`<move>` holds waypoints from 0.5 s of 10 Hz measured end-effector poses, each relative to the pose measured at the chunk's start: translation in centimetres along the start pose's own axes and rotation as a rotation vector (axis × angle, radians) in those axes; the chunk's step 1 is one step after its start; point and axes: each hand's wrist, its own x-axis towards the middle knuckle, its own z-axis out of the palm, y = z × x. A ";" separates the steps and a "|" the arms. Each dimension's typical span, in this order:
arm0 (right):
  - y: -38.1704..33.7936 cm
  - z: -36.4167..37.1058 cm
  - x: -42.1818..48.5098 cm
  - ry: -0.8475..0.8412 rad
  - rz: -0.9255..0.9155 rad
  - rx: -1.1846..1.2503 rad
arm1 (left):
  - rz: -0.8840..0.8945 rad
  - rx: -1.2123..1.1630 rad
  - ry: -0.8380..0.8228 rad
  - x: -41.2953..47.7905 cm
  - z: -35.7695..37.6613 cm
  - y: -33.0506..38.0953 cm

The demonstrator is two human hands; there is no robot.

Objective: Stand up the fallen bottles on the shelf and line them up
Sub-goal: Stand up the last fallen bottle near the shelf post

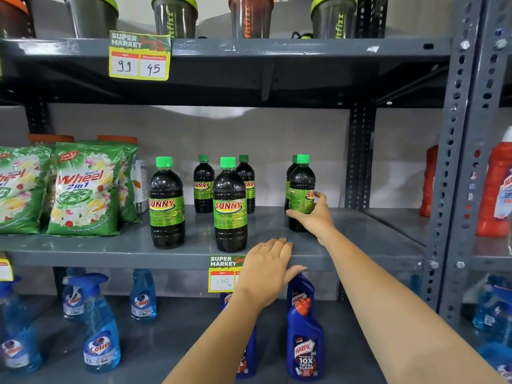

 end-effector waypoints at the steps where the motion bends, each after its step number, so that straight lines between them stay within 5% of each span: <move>1: 0.0 -0.3 -0.1 -0.061 0.009 0.061 | 0.001 -0.009 -0.004 0.0 0.1 -0.1; 5: 0.0 -0.5 -0.2 -0.071 0.037 0.026 | 0.001 0.006 0.042 0.0 0.2 0.0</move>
